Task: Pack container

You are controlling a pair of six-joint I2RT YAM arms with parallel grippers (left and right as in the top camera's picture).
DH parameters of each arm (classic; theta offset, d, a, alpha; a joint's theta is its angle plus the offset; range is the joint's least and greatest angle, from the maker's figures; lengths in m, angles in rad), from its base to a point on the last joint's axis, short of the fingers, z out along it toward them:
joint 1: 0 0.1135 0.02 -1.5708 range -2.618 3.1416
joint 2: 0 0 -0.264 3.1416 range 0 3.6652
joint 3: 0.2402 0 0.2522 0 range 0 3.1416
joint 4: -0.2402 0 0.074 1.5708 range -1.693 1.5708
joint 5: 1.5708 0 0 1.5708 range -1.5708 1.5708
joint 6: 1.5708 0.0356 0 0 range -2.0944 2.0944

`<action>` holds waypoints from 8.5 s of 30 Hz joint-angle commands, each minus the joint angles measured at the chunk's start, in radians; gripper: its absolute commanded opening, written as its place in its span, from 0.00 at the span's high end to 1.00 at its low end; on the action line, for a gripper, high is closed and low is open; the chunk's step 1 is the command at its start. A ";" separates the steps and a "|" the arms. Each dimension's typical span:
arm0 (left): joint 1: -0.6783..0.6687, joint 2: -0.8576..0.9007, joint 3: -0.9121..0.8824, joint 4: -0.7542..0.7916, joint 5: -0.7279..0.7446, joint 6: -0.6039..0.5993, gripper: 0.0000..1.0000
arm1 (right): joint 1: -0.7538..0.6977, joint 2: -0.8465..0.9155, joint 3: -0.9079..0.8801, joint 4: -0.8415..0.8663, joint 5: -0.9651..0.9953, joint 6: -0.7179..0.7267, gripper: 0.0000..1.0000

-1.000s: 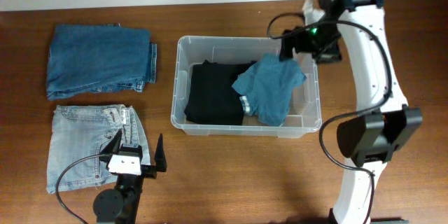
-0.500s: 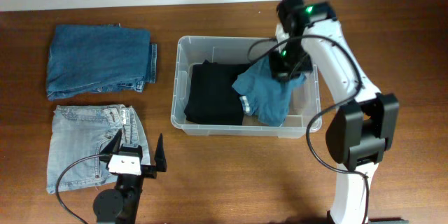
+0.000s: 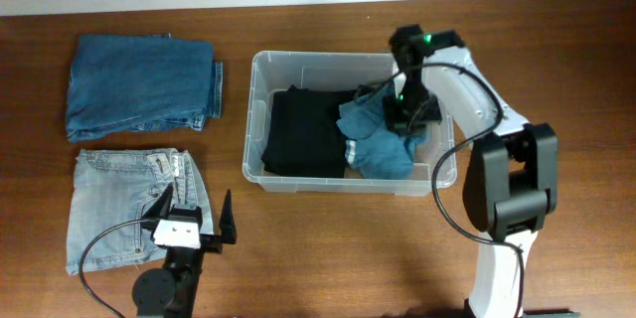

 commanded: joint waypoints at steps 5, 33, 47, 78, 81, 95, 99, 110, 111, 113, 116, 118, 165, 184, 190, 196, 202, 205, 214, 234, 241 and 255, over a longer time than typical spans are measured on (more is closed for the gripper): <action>0.006 -0.004 -0.001 -0.008 0.004 0.016 0.01 | 0.010 -0.107 0.254 -0.065 -0.063 0.005 0.96; 0.006 -0.004 -0.001 -0.008 0.004 0.016 0.01 | 0.154 -0.164 0.140 0.041 -0.008 0.063 0.95; 0.006 -0.004 -0.001 -0.008 0.004 0.016 0.01 | 0.158 -0.160 -0.122 0.061 0.003 0.066 0.87; 0.006 -0.004 -0.001 -0.008 0.004 0.016 0.01 | 0.154 -0.111 -0.153 0.306 0.166 0.126 0.95; 0.006 -0.004 -0.001 -0.008 0.004 0.016 0.01 | 0.154 -0.026 -0.187 0.351 0.166 0.148 0.95; 0.006 -0.004 -0.001 -0.008 0.004 0.016 0.01 | 0.146 -0.138 0.040 0.175 0.198 0.113 0.96; 0.006 -0.004 -0.001 -0.008 0.004 0.016 0.01 | 0.146 -0.190 0.098 0.061 0.162 0.113 0.95; 0.006 -0.004 -0.001 -0.008 0.004 0.016 0.01 | 0.148 -0.160 -0.203 0.187 -0.024 0.113 0.95; 0.006 -0.004 -0.001 -0.008 0.004 0.016 0.01 | 0.148 -0.160 -0.247 0.225 -0.033 0.117 0.95; 0.006 -0.004 -0.001 -0.008 0.004 0.016 0.00 | 0.148 -0.160 -0.314 0.280 -0.053 0.117 0.95; 0.006 -0.004 -0.001 -0.008 0.004 0.016 0.01 | 0.148 -0.160 -0.429 0.367 -0.083 0.117 0.95; 0.006 -0.004 -0.001 -0.008 0.004 0.016 0.01 | 0.148 -0.160 -0.459 0.384 -0.078 0.117 0.96; 0.006 -0.004 -0.001 -0.008 0.004 0.016 0.01 | 0.039 -0.230 -0.044 0.214 -0.044 0.116 0.95; 0.006 -0.004 -0.001 -0.008 0.004 0.016 0.01 | 0.111 -0.145 -0.404 0.357 -0.022 0.166 0.95; 0.006 -0.004 -0.001 -0.008 0.004 0.016 0.01 | 0.121 -0.203 -0.153 0.150 -0.023 0.142 0.95; 0.006 -0.004 -0.001 -0.008 0.004 0.016 0.01 | 0.219 -0.208 -0.121 0.065 -0.025 0.142 0.96; 0.006 -0.004 -0.001 -0.008 0.004 0.016 0.01 | 0.289 -0.205 -0.191 0.113 0.053 0.167 0.96; 0.006 -0.004 -0.001 -0.008 0.004 0.016 0.01 | 0.300 -0.205 -0.309 0.240 0.111 0.196 0.96; 0.006 -0.004 -0.001 -0.008 0.004 0.016 0.01 | 0.274 -0.215 -0.499 0.462 0.118 0.191 0.96; 0.006 -0.004 -0.001 -0.008 0.004 0.016 0.01 | 0.105 -0.207 -0.171 0.274 0.151 0.162 0.95; 0.006 -0.004 -0.001 -0.008 0.004 0.016 0.01 | 0.103 -0.100 -0.247 0.347 -0.023 0.167 0.95; 0.006 -0.004 -0.001 -0.008 0.004 0.016 0.01 | 0.085 -0.139 -0.044 0.145 -0.015 0.107 0.95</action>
